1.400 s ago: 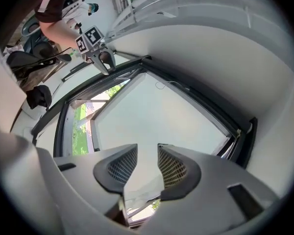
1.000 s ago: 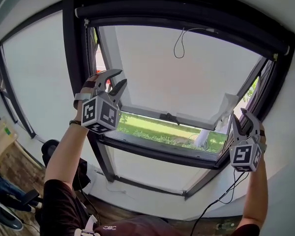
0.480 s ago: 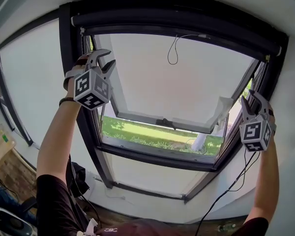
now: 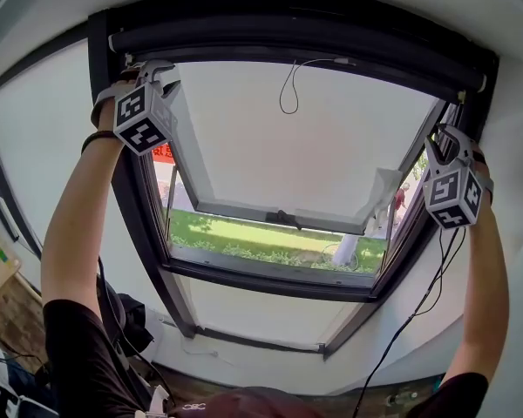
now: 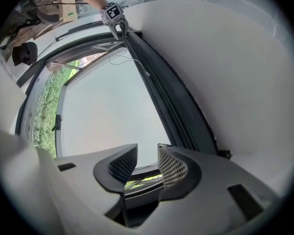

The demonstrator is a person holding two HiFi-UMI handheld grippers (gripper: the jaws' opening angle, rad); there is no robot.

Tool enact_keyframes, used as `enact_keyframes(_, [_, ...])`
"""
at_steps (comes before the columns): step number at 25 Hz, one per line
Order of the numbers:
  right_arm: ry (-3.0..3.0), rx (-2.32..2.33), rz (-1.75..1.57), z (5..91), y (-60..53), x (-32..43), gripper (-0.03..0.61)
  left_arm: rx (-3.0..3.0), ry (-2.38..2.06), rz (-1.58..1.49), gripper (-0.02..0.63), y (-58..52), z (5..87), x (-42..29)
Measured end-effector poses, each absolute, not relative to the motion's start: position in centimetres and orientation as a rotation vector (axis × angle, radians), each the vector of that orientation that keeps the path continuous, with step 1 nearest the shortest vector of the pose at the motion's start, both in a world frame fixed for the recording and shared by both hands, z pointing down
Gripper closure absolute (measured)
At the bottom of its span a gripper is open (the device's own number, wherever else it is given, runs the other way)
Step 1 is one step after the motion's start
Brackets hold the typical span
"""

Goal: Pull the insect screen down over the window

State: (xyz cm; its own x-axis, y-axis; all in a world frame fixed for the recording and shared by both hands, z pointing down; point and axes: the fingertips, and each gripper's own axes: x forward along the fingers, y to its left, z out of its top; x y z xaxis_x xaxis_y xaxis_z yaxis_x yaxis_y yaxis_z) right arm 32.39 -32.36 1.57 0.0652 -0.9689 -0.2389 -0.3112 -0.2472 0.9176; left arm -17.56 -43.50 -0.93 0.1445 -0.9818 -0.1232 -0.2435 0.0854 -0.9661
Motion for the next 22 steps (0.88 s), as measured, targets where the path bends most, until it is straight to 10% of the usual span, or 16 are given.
enact_keyframes(22, [-1.160, 1.730, -1.193, -6.9, -35.4, 35.6, 0.453, -1.411, 1.318, -0.876, 0.545, -46.4, -4.0, -19.7])
